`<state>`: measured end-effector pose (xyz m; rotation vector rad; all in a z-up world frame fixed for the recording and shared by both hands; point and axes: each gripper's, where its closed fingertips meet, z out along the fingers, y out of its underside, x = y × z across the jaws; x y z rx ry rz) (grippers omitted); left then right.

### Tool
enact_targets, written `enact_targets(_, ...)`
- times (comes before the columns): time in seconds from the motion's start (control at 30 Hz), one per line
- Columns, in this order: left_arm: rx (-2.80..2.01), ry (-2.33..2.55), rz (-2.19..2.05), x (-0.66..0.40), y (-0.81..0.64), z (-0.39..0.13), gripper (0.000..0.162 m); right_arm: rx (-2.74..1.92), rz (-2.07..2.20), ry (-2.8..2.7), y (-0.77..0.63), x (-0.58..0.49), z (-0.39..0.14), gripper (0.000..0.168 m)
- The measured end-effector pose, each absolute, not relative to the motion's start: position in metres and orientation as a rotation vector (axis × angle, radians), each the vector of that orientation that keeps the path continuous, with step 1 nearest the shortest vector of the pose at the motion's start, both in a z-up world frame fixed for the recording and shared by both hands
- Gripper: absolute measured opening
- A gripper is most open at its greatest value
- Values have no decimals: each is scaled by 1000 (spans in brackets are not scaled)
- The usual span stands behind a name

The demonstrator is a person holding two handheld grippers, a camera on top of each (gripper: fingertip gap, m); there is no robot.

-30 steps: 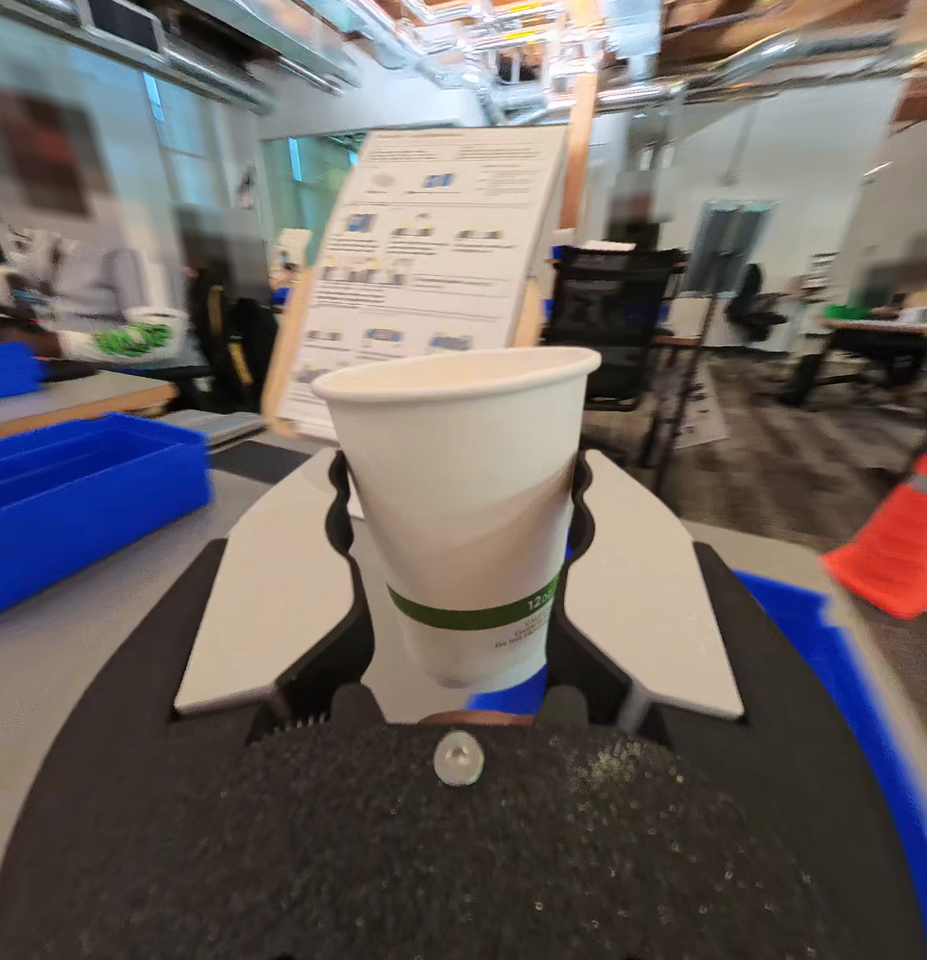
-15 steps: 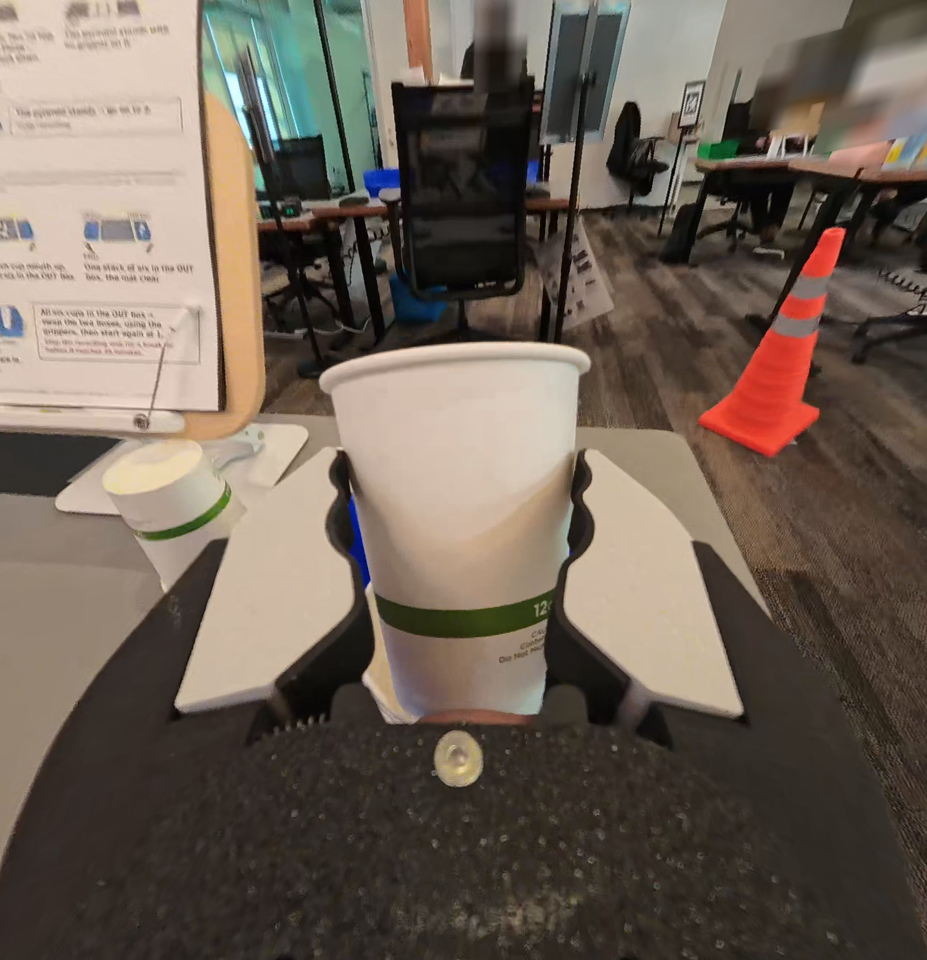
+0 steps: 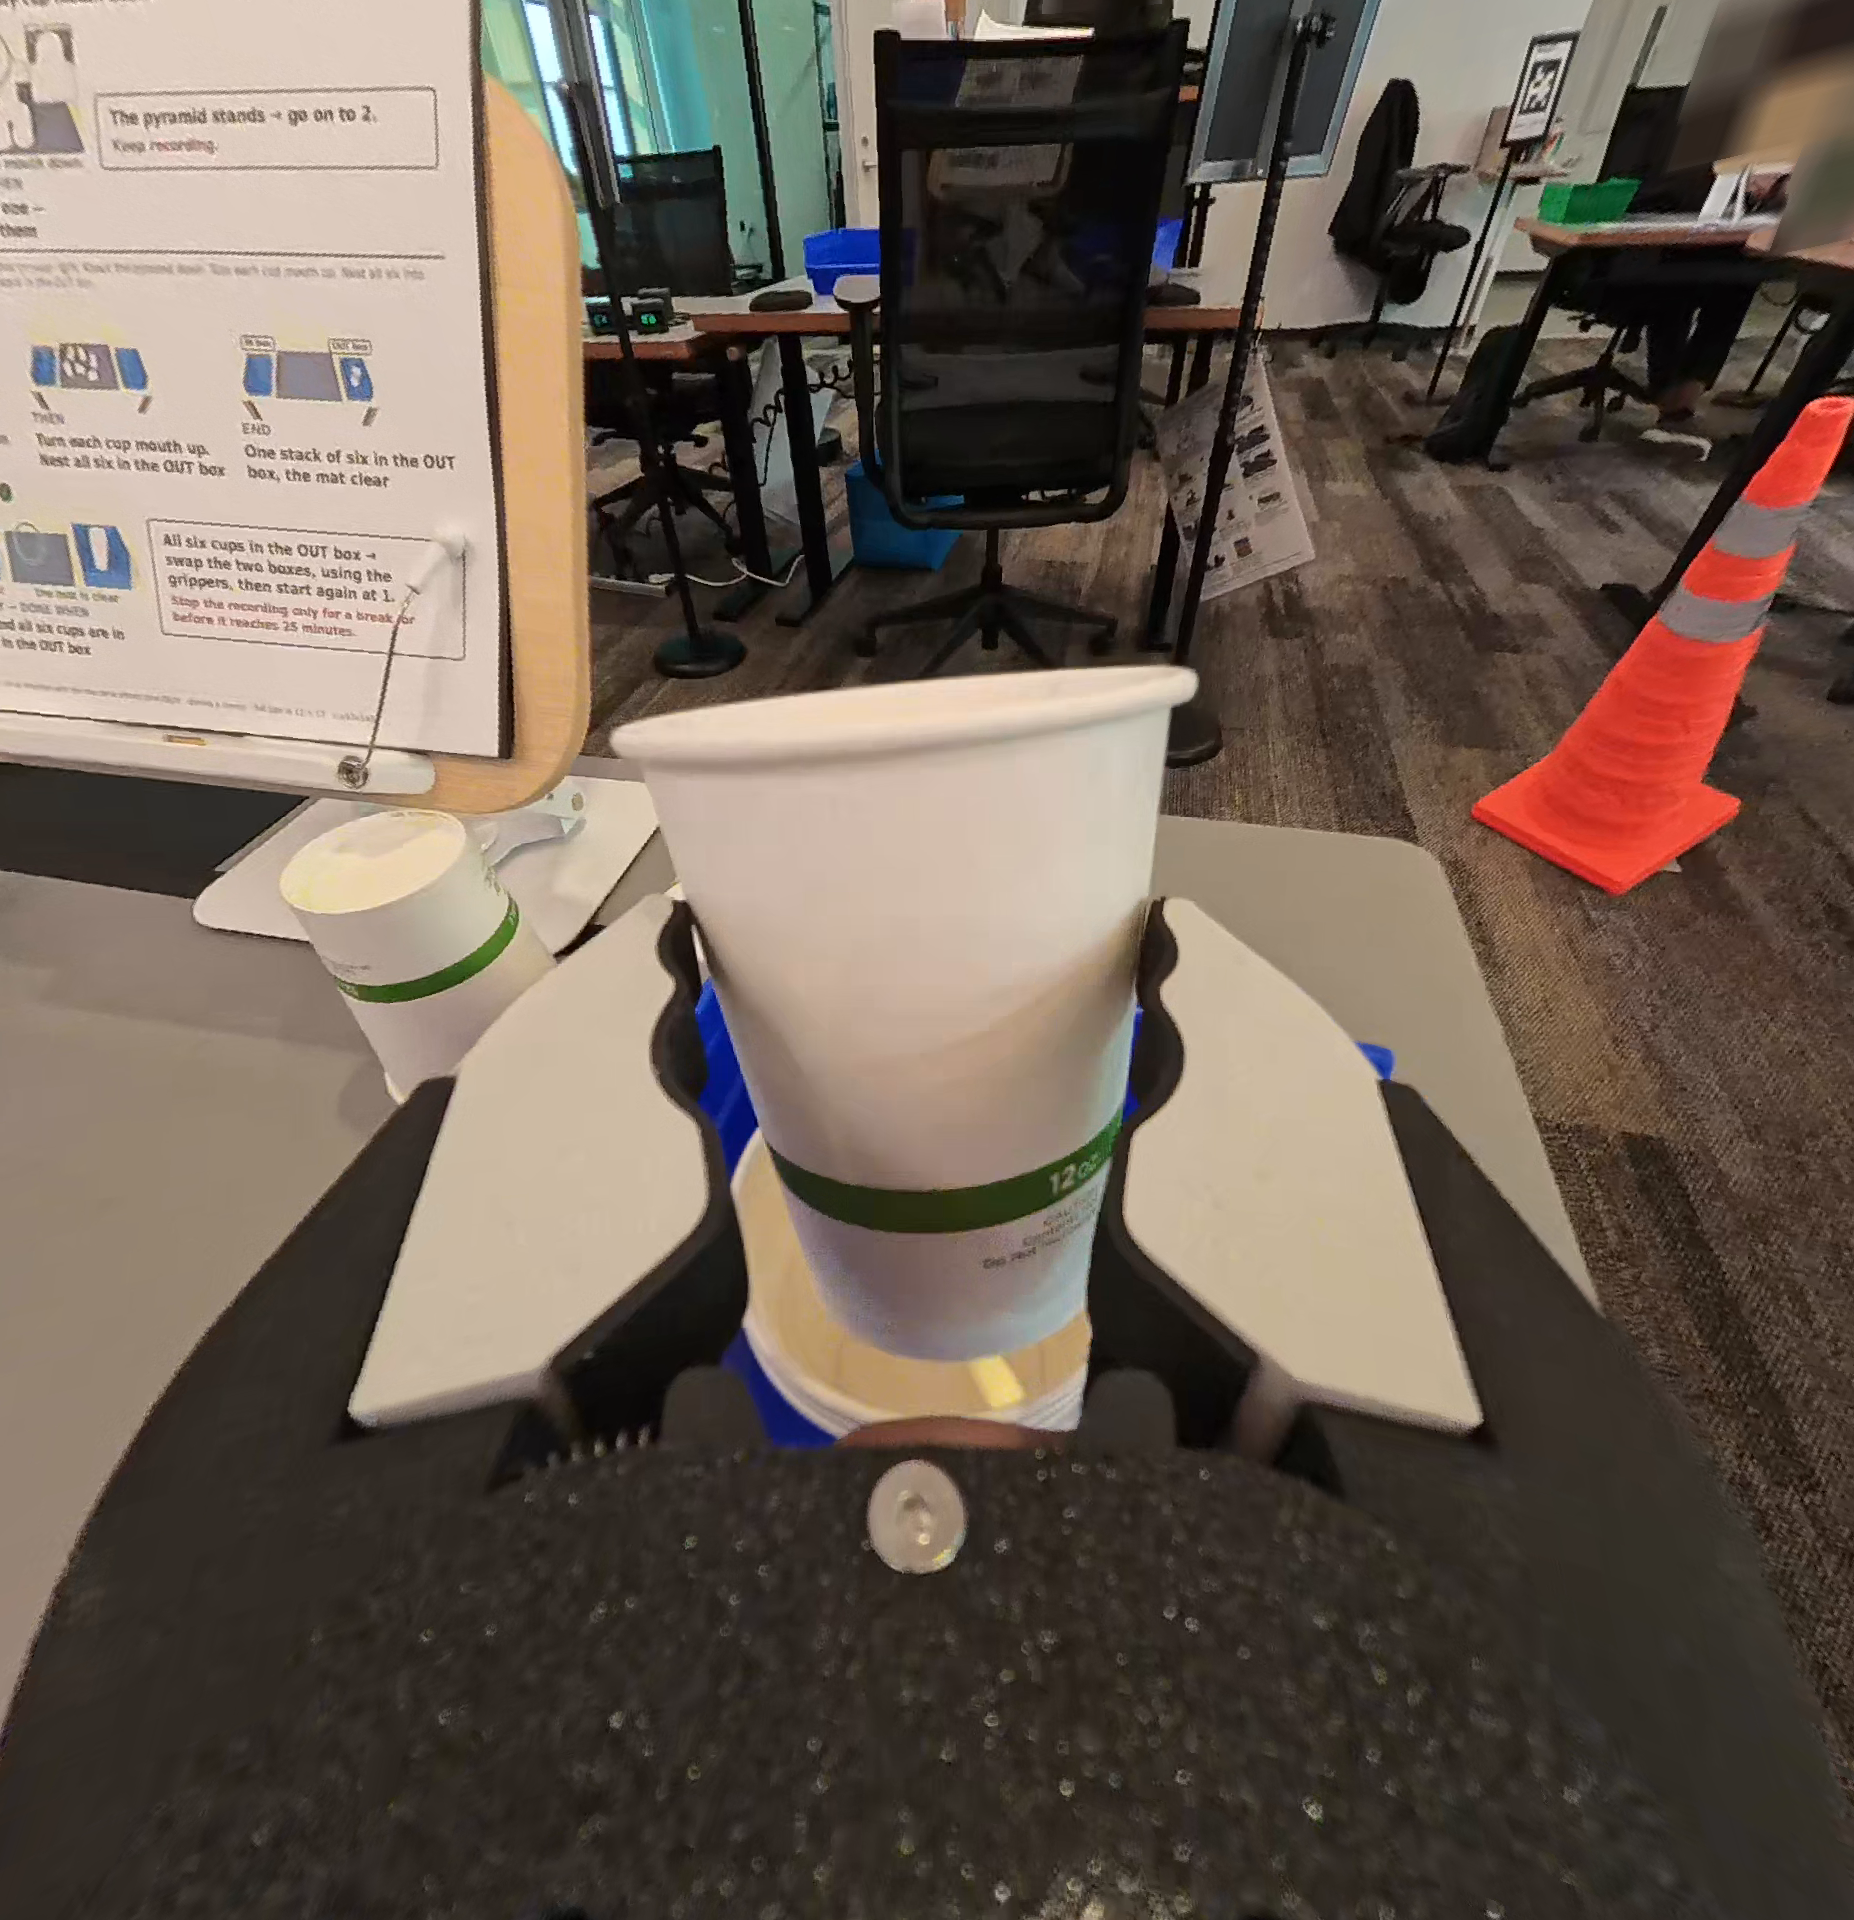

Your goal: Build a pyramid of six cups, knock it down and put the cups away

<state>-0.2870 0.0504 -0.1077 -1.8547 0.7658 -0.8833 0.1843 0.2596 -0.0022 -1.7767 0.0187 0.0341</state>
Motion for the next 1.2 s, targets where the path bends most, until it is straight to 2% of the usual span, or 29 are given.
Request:
enact_targets(0.3, -1858, 788, -875, -285, 48, -110, 74, -1888, 79, 52, 245, 185, -44, 80)
enact_targets(0.43, -1860, 803, -887, -282, 46, -112, 73, -1981, 62, 11, 233, 183, -58, 87)
enact_targets(0.8, -1873, 844, -884, -277, 41, -117, 74, -2103, 40, -48, 189, 177, -64, 91)
enact_targets(0.93, -1866, 812, -881, -279, 46, -115, 74, -1851, 190, -121, 149, 105, -28, 88)
enact_targets(1.0, -1869, 790, -877, -281, 50, -116, 74, -1776, 311, -156, 122, 54, -26, 87)
enact_targets(1.2, -1892, 711, -792, -290, 66, -120, 77, -1721, 542, -240, 64, -63, -74, 88)
